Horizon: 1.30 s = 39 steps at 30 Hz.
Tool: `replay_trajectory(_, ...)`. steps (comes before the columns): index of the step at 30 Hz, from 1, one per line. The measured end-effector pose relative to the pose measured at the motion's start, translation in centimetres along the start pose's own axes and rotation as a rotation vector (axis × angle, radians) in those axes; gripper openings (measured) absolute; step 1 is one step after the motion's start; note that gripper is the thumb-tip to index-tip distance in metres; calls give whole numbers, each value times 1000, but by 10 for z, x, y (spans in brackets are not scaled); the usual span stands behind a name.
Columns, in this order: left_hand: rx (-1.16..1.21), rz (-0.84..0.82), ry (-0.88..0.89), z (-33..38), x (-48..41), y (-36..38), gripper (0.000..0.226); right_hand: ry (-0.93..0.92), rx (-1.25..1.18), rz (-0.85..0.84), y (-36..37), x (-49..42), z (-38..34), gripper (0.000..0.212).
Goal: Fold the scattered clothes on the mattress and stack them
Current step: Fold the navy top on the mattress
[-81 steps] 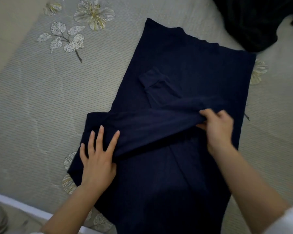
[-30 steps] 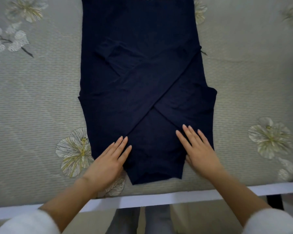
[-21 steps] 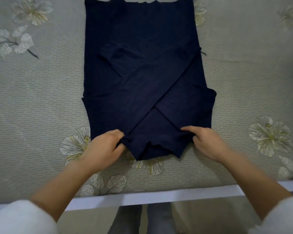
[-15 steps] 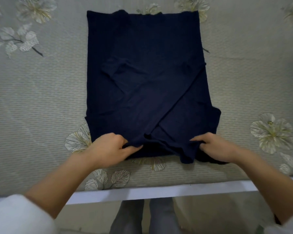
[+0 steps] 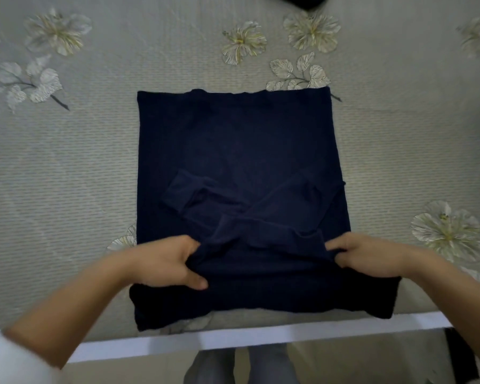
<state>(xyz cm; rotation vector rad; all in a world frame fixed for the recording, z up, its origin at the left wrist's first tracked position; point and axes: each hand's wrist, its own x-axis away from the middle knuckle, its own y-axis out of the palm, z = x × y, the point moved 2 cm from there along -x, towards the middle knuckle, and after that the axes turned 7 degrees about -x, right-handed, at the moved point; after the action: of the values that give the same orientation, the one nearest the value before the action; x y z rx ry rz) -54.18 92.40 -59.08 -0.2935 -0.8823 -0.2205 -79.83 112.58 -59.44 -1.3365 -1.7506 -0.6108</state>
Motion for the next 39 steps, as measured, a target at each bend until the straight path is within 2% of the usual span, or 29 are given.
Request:
replay_trajectory(2, 38, 30, 42, 3, -1, -28, 27, -38, -1, 93, -20, -7, -15, 63)
replay_trajectory(5, 12, 54, 32, 6, -6, -72, 38, -60, 123, 164, -49, -22, -42, 61)
replay_trajectory(9, -10, 141, -21, 11, -19, -131, 34, -65, 330, 298, -90, -48, -80, 48)
replay_trajectory(14, -38, 288, -117, 18, -42, -195, 25, -45, 343, 405, -142, -84, -111, 40)
replay_trajectory(16, 4, 434, -141, 16, -56, -218, 24, -34, 355, 489, -159, -100, -119, 36)
replay_trajectory(19, 57, 799, -180, -1, -80, -238, 29, -13, 447, 761, -177, -122, -115, 44)
replay_trajectory(21, 53, 945, -248, -22, -94, -233, 46, -9, 437, 951, -174, -130, -101, 52)
replay_trajectory(24, 76, 1042, -296, -50, -102, -203, 66, -59, 208, 1105, -154, -128, -71, 54)
replay_trajectory(28, 253, 1219, -328, -58, -93, -154, 64, -17, -52, 1185, -116, -117, -20, 55)
replay_trajectory(30, 318, 1236, -350, -55, -87, -133, 62, 38, -107, 1208, -94, -111, -5, 58)
replay_trajectory(33, 364, 1220, -374, -54, -80, -108, 61, 103, -66, 1221, -63, -106, 8, 58)
replay_trajectory(39, 287, 1171, -447, -55, -60, -74, 63, 153, -165, 1300, -38, -93, 6, 59)
